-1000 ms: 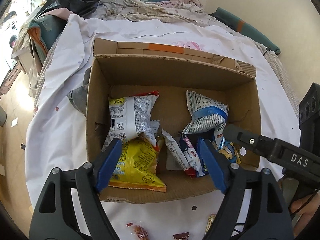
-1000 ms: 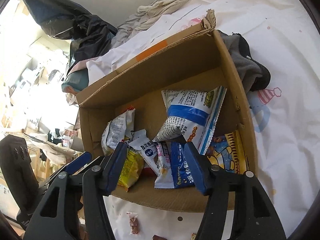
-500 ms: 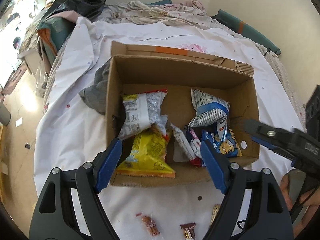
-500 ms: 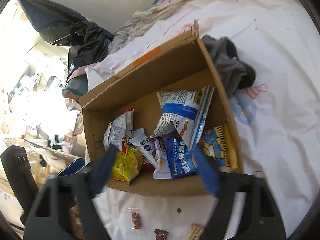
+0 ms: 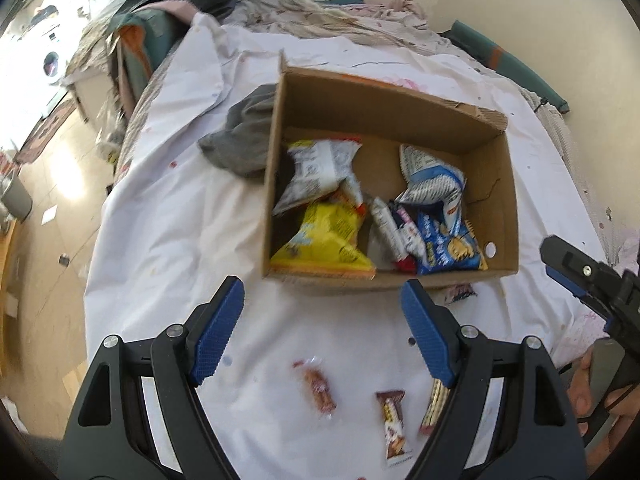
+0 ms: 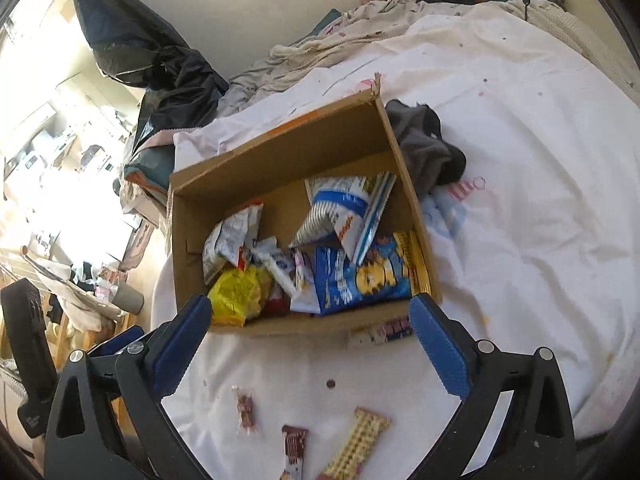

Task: Organize snacks
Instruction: 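Withdraw both tools from the box toward the remaining snacks, then grasp the small orange candy packet with left tool while right tool grasps the checkered wafer bar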

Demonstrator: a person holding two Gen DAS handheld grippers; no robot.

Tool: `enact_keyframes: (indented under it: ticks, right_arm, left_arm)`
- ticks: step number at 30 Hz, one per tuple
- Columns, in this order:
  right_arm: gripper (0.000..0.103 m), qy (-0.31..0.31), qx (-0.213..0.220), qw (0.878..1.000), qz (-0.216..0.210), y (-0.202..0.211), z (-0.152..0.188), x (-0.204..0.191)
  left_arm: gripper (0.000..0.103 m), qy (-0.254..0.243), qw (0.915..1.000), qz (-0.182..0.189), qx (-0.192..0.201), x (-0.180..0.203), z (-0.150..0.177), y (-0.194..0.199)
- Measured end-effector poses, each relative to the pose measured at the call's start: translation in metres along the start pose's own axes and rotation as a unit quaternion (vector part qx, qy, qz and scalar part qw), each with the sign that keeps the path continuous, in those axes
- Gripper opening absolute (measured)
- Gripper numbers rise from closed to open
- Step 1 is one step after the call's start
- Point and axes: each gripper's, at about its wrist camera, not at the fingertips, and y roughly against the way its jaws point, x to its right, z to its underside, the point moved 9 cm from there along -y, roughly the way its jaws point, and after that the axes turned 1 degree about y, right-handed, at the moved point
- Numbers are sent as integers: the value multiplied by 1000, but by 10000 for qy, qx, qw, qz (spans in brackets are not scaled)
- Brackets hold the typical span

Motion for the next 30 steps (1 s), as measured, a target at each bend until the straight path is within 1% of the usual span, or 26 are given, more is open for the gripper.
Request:
enact_keyframes:
  ticks: [5, 8, 11, 13, 14, 15, 16, 19, 21, 22, 23, 24, 25, 26, 28, 29, 30]
  right_arm:
    - [101, 35, -295, 9996, -19, 1, 25, -3]
    - [101, 26, -488, 9986, 193, -2, 41, 4]
    - [101, -256, -840, 9956, 316, -11, 59, 19]
    - [101, -549, -1143, 9915, 291, -19, 72, 30]
    - [101, -647, -1226, 9900, 263, -21, 76, 34]
    - [101, -729, -1284, 9887, 260, -23, 79, 37]
    - [101, -795, -1319, 9877, 269, -23, 81, 41]
    - [101, -901, -1376, 9860, 286, -23, 83, 47]
    - [100, -1001, -1454, 9839, 296, -23, 86, 52]
    - [96, -1034, -1516, 9825, 302, -24, 88, 54]
    - [87, -1033, -1559, 9817, 368, -25, 90, 57]
    - [84, -1013, -1603, 9808, 455, -26, 93, 59]
    - [80, -971, -1741, 9784, 549, -29, 98, 61]
    - [75, -981, -1857, 9763, 515, -32, 102, 61]
    - [70, -995, -2104, 9717, 409, -39, 113, 57]
    - [70, -923, -2214, 9699, 427, -43, 118, 54]
    - [70, -845, -2310, 9682, 454, -46, 123, 51]
  left_arm:
    - [78, 295, 9993, -103, -202, -16, 19, 1]
    - [78, 471, 9978, -312, -342, -28, 31, -2]
    - [78, 745, 9956, -295, -491, -36, 42, -9]
    - [77, 942, 9925, -230, -740, -39, 52, -20]
    - [77, 983, 9914, -245, -827, -40, 57, -24]
    - [74, 994, 9902, -310, -932, -41, 64, -30]
    - [69, 974, 9894, -335, -1023, -39, 69, -36]
    - [58, 907, 9846, -302, -1461, -32, 89, -59]
    - [57, 844, 9819, -293, -1670, -25, 100, -73]
    - [57, 767, 9816, -320, -1720, -22, 103, -78]
    - [57, 674, 9815, -344, -1759, -19, 106, -82]
    - [57, 531, 9810, -367, -1829, -14, 110, -87]
    - [56, 462, 9805, -376, -1873, -12, 112, -89]
    - [54, 407, 9801, -399, -1900, -10, 115, -91]
    - [50, 353, 9797, -486, -1915, -10, 117, -92]
    - [48, 344, 9795, -508, -1920, -11, 118, -93]
    - [44, 326, 9790, -550, -1933, -12, 119, -93]
